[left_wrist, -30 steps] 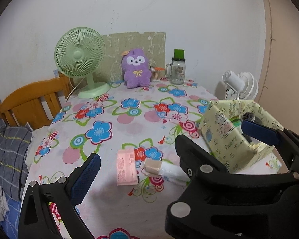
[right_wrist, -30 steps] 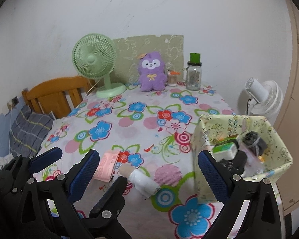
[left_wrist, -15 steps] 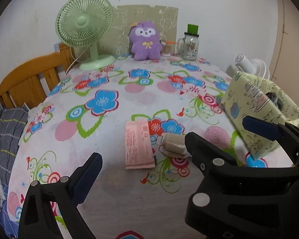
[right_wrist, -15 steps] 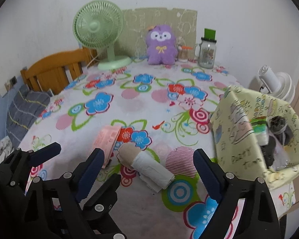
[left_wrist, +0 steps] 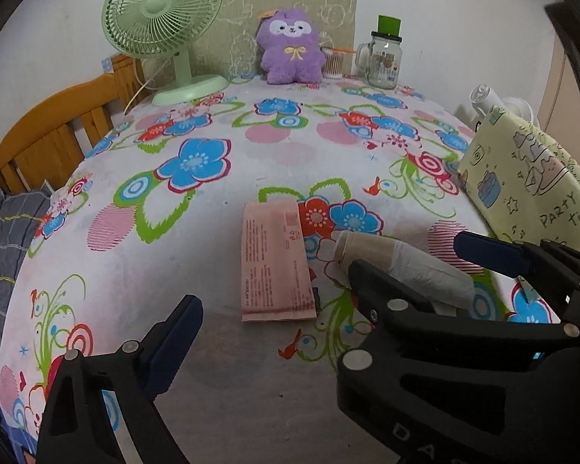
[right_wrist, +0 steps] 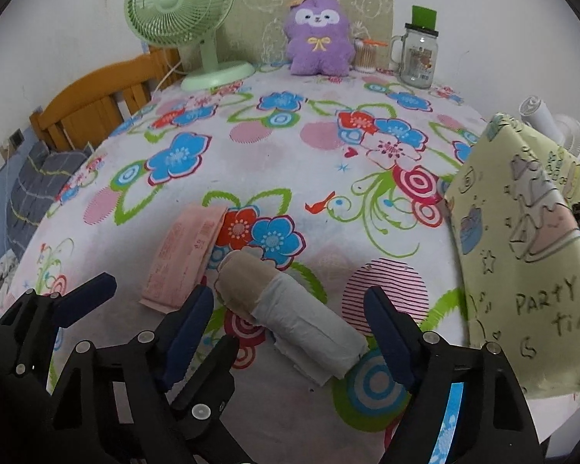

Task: Organize soft objects
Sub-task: 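Grasp the white roll with the right tool while the left tool grasps the pink slip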

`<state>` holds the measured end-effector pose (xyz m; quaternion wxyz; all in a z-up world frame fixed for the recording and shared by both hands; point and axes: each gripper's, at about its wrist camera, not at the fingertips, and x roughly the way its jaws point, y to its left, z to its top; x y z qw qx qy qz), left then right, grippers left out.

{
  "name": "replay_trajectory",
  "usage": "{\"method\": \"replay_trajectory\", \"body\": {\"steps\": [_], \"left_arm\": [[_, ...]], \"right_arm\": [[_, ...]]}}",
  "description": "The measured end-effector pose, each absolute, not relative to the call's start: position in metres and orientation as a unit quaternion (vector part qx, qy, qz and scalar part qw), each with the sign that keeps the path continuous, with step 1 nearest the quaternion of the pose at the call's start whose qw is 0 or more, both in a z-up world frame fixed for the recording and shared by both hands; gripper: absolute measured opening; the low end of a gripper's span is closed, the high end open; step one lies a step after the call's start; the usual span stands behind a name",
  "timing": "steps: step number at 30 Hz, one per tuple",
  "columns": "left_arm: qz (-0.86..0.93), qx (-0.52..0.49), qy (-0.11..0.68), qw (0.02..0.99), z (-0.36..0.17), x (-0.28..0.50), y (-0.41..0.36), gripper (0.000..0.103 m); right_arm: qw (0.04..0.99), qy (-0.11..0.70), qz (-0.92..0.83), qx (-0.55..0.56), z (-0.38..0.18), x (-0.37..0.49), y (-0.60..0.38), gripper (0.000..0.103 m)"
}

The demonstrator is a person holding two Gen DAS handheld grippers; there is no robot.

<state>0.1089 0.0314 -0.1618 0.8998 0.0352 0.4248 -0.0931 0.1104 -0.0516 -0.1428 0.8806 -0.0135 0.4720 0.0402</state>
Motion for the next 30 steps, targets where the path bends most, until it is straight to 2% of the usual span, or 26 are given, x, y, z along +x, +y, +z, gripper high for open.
{"method": "replay_trajectory", "body": {"steps": [6, 8, 11, 15, 19, 24, 27, 30], "left_arm": [[-0.095, 0.043, 0.437, 0.893, -0.167, 0.113, 0.030, 0.096], [-0.094, 0.045, 0.438, 0.893, -0.168, 0.115, 0.030, 0.096], [-0.089, 0.047, 0.438, 0.893, -0.167, 0.119, 0.029, 0.095], [-0.079, 0.046, 0.436, 0.895, -0.165, 0.129, 0.030, 0.093], [-0.079, 0.029, 0.440, 0.894, -0.166, 0.141, 0.034, 0.080], [-0.080, 0.029, 0.438, 0.895, -0.165, 0.150, 0.034, 0.079], [-0.077, 0.029, 0.436, 0.896, -0.165, 0.154, 0.035, 0.071], [-0.084, 0.027, 0.435, 0.896, -0.163, 0.155, 0.034, 0.056]], "right_arm": [[0.869, 0.493, 0.033, -0.024, -0.152, 0.118, -0.050, 0.062], [0.871, 0.490, 0.025, -0.036, -0.152, 0.120, -0.050, 0.049], [0.872, 0.487, 0.019, -0.037, -0.151, 0.125, -0.052, 0.037], [0.878, 0.477, 0.020, -0.033, -0.148, 0.131, -0.054, 0.032], [0.881, 0.472, 0.019, -0.026, -0.145, 0.140, -0.055, 0.031], [0.882, 0.470, 0.018, -0.020, -0.145, 0.147, -0.056, 0.031], [0.883, 0.469, 0.019, -0.015, -0.144, 0.151, -0.056, 0.031], [0.883, 0.468, 0.020, -0.014, -0.144, 0.152, -0.056, 0.031]]}}
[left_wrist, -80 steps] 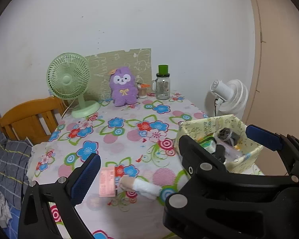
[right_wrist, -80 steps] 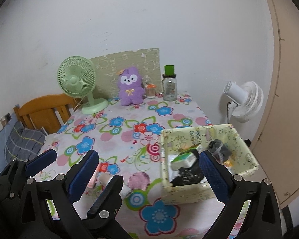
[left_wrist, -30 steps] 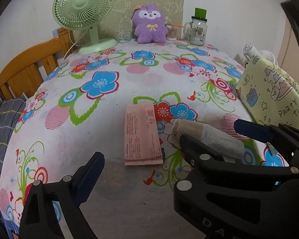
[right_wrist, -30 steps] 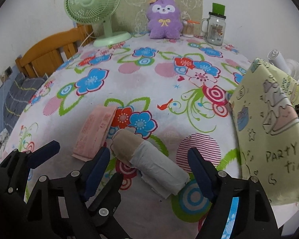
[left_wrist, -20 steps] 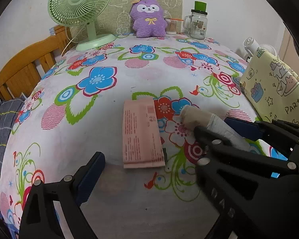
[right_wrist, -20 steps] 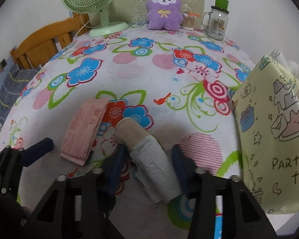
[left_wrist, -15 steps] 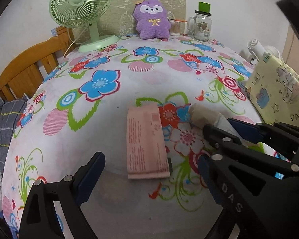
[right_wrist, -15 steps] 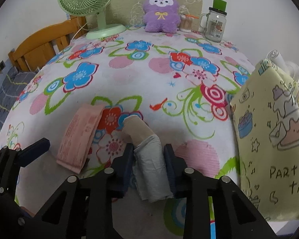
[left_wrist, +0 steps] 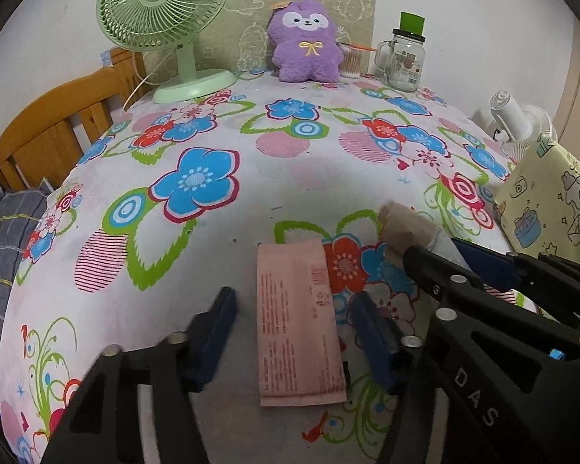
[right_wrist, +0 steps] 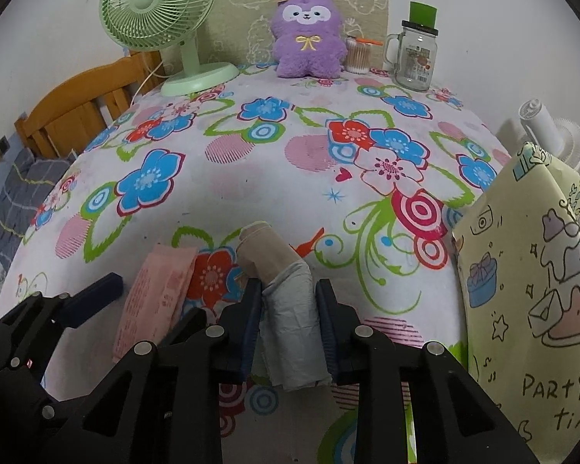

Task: Organize soft objects
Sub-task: 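Grasp the white roll with the right tool while the left tool grasps the pink slip, then move both tools to the bin, carrying the white roll and pink slip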

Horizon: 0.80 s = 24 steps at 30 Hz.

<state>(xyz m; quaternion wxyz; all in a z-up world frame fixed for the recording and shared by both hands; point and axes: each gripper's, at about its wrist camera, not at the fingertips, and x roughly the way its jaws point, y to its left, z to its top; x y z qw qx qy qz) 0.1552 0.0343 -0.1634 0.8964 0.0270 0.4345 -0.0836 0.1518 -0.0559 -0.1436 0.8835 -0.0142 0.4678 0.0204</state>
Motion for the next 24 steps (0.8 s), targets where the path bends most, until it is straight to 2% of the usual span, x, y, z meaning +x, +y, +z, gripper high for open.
{"method": "replay_trajectory", "body": {"steps": [2, 24], "left_arm": [[-0.094, 0.030, 0.436, 0.895, -0.162, 0.155, 0.032, 0.040], [-0.087, 0.023, 0.402, 0.911, -0.128, 0.117, 0.024, 0.039]], "right_arm": [[0.883, 0.468, 0.022, -0.014, -0.143, 0.152, -0.055, 0.031], [0.901, 0.434, 0.022, -0.002, -0.106, 0.113, -0.061, 0.032]]}}
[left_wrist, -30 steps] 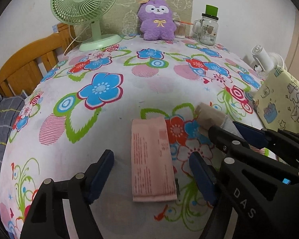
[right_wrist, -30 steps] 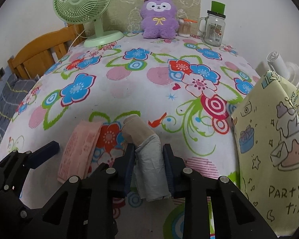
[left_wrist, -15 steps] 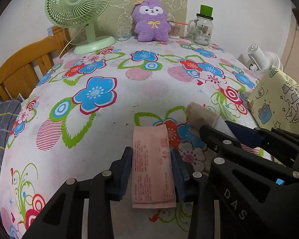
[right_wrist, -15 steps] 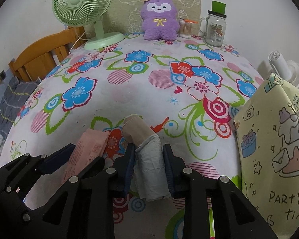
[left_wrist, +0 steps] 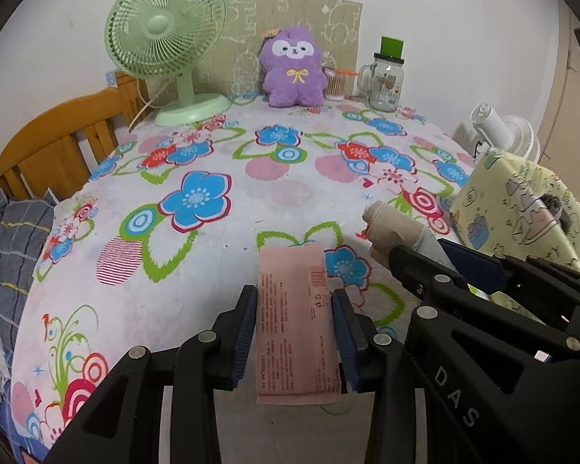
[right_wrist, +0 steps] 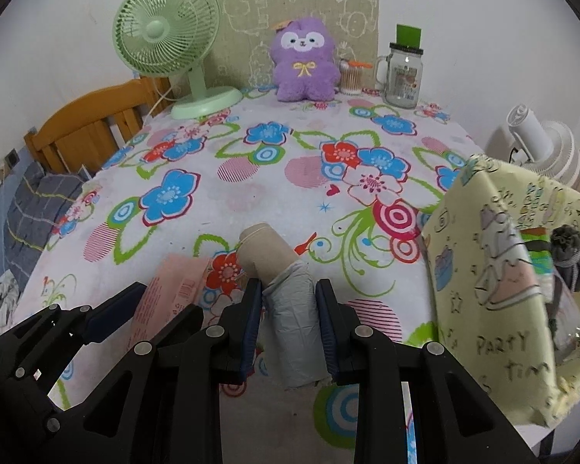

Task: Organize soft objects
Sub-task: 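Move both tools to the bin, carrying the white roll and pink slip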

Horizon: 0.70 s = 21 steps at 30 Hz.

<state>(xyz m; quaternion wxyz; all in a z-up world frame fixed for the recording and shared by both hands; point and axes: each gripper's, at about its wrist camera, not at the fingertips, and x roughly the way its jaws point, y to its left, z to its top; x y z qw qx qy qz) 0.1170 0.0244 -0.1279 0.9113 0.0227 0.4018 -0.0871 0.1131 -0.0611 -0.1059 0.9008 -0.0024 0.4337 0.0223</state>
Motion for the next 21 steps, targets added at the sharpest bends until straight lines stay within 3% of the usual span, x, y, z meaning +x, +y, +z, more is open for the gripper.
{"method": "replay_trajectory", "body": {"steps": [21], "left_arm": [[-0.073, 0.027, 0.326, 0.942, -0.056, 0.069, 0.019, 0.039]], "right_arm": [[0.933, 0.358, 0.042, 0.001, -0.029, 0.068, -0.063, 0.032]]}}
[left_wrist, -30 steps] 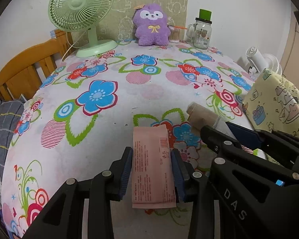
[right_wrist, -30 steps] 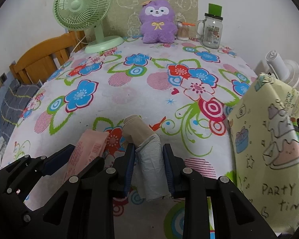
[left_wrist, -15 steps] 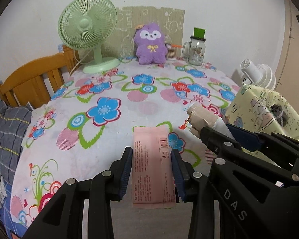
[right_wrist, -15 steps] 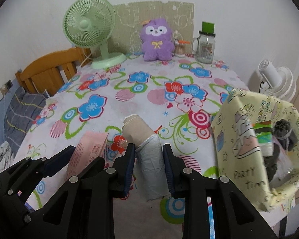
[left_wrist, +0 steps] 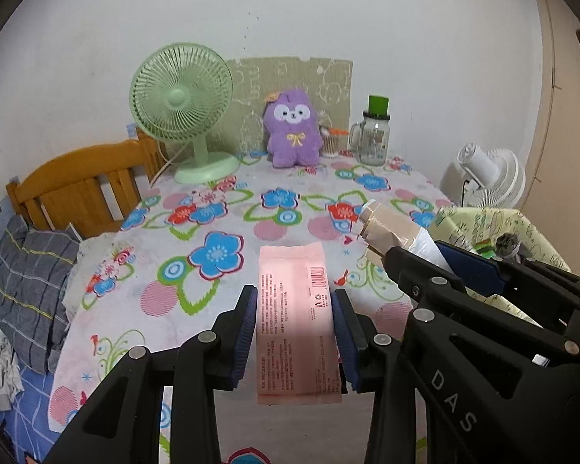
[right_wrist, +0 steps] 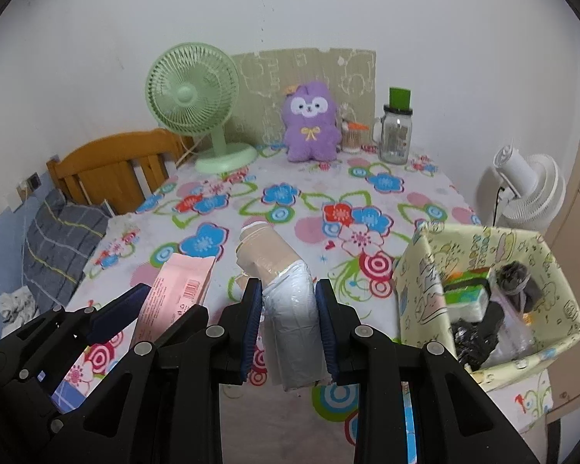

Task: Organize soft objects
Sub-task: 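Move both tools to the bin, carrying the white roll and pink slip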

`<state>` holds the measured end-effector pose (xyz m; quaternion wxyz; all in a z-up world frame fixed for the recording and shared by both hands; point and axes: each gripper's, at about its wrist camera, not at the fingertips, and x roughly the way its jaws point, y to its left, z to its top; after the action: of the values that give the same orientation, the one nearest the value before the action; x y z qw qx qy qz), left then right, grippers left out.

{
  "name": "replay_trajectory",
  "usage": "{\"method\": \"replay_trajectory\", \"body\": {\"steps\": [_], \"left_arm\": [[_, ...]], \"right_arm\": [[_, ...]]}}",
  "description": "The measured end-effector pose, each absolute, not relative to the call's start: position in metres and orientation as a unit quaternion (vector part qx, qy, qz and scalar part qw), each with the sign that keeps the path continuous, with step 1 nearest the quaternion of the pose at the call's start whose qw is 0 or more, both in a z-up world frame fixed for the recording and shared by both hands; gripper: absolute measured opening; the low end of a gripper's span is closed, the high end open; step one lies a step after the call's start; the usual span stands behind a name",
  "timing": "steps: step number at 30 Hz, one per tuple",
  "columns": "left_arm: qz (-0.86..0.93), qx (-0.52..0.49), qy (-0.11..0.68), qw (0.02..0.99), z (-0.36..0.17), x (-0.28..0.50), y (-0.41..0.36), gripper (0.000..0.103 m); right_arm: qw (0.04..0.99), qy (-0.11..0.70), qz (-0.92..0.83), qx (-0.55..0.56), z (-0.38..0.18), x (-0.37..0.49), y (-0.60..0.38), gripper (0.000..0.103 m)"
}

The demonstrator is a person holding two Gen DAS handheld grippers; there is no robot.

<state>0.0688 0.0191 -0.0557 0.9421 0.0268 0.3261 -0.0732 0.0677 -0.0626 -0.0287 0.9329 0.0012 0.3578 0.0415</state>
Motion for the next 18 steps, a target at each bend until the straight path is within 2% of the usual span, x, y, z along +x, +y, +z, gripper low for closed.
{"method": "replay_trajectory", "body": {"steps": [18], "left_arm": [[-0.062, 0.022, 0.287, 0.956, -0.011, 0.052, -0.012, 0.039]], "right_arm": [[0.946, 0.319, 0.050, -0.003, 0.023, 0.054, -0.094, 0.032]]}}
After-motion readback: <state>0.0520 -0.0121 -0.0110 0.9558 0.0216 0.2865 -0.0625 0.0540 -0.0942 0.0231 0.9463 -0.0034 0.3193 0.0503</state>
